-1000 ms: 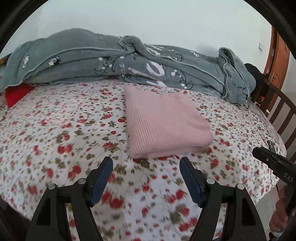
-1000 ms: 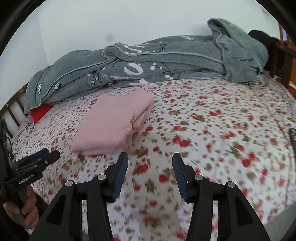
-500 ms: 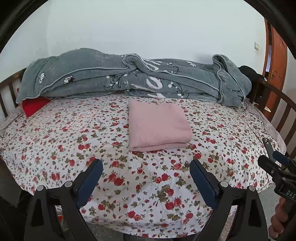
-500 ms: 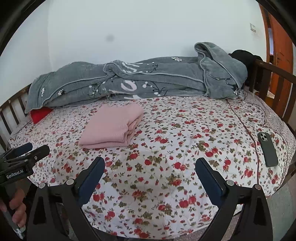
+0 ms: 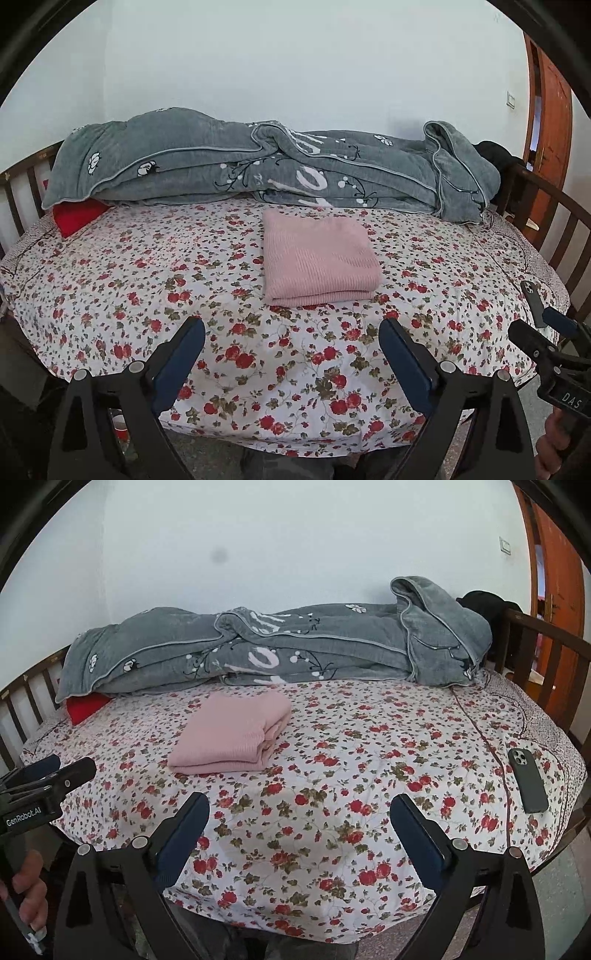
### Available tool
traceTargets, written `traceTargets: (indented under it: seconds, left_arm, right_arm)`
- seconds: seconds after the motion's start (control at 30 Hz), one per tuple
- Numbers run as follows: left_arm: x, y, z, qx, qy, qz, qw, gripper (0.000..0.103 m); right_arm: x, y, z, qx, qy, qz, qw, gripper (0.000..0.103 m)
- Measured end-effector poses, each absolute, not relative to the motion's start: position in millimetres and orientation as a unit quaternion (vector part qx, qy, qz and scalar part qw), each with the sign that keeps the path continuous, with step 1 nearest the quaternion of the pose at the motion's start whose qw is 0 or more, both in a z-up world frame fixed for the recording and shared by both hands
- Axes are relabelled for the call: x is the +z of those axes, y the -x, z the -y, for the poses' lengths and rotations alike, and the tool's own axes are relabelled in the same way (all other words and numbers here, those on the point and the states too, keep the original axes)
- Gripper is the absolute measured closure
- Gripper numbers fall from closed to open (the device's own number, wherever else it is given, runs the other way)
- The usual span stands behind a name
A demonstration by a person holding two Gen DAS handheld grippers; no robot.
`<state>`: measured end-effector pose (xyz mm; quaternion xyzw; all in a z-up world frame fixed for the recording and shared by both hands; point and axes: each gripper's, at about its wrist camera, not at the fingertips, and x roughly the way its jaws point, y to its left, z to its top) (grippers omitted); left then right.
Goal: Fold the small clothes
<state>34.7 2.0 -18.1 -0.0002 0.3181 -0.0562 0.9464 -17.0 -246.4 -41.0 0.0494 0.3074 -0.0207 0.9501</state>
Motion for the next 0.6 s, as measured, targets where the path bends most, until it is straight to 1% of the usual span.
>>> traceTargets:
  seconds: [0.6]
  left_arm:
    - [-18.8,-35.0,-5.6,-0.059,0.000,-0.314,0.948,0.008]
  right_arm:
    - [-36.7,19.8,240.3,-0.027,-0.045,-0.298,0.953,0.006]
